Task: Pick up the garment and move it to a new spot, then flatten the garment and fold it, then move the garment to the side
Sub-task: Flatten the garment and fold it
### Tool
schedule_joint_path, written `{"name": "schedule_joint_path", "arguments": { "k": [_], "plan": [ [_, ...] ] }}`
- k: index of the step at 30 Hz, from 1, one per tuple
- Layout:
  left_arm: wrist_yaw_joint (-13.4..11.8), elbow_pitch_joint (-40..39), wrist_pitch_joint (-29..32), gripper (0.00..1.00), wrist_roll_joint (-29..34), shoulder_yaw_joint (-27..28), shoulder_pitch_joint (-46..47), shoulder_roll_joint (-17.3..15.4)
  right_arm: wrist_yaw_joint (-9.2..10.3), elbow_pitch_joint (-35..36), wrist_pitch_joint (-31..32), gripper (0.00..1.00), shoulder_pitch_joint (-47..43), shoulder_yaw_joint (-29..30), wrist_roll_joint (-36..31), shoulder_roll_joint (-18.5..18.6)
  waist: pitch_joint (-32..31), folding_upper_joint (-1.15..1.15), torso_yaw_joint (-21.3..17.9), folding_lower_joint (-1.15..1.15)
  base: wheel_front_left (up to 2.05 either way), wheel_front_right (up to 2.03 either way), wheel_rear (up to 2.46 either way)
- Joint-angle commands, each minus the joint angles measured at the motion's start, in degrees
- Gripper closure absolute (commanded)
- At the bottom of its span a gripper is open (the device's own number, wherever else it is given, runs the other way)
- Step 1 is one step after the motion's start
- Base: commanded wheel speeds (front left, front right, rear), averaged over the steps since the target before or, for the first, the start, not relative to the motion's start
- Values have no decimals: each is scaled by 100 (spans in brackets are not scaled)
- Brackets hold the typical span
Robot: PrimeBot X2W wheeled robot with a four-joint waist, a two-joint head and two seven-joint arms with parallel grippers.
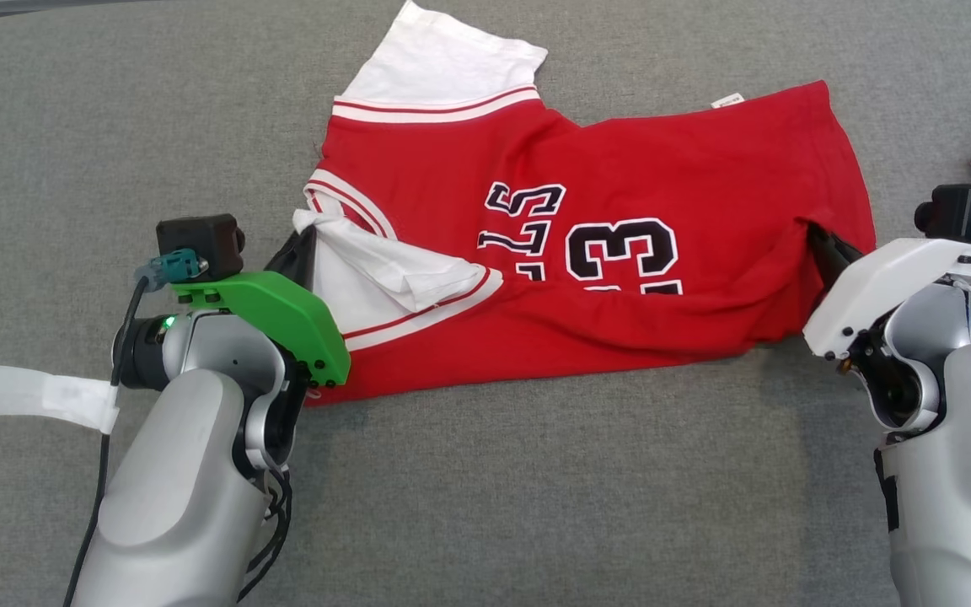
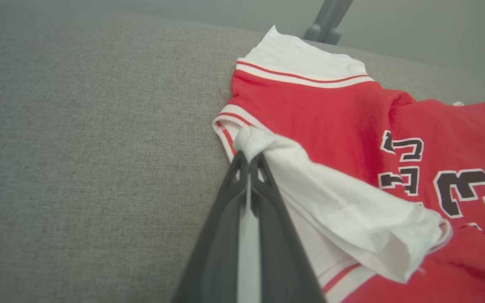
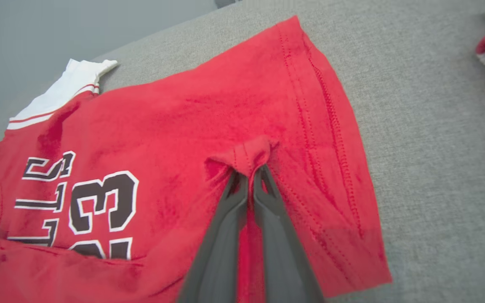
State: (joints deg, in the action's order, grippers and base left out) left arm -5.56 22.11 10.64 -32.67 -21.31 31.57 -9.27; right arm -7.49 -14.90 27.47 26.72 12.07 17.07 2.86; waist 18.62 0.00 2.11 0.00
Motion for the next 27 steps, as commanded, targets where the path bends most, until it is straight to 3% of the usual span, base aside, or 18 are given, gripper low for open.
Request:
{"name": "schedule_joint_path", "arguments": {
  "k": [1, 14, 15, 16, 17, 23, 27],
  "plan": [
    [2, 47, -11, 100, -17, 2, 87, -4, 1, 90, -148, 100, 63, -93, -1, 10, 4, 0, 8, 0, 0, 0, 0],
    [83, 288, -33, 100, -62, -180, -126, 57, 1, 372, -602, 100, -188, 63, 71, 14, -51, 0, 98, 0, 0, 0, 0],
    [91, 289, -87, 81, -13, -193, -109, 38, 1, 378, -646, 71, -183, 34, 64, 11, -49, 0, 97, 0, 0, 0, 0],
    [100, 281, -155, 22, 22, -207, -87, 25, 1, 382, -683, 0, -165, -26, 50, 8, -47, 0, 97, 0, 0, 0, 0],
    [104, 304, -184, 0, 31, -227, -76, 24, 1, 320, -667, 0, -175, -40, 104, 5, -50, 0, 99, 0, 0, 0, 0],
    [125, 315, -440, 0, 203, -337, -104, -13, 1, 266, -595, 0, -319, 40, -158, 19, -145, 0, 144, 0, 0, 0, 0],
    [-15, 179, -405, 0, 328, -447, -432, -151, 1, 531, -246, 0, -590, 288, -672, 12, -283, 0, 177, 0, 0, 0, 0]
  ]
}}
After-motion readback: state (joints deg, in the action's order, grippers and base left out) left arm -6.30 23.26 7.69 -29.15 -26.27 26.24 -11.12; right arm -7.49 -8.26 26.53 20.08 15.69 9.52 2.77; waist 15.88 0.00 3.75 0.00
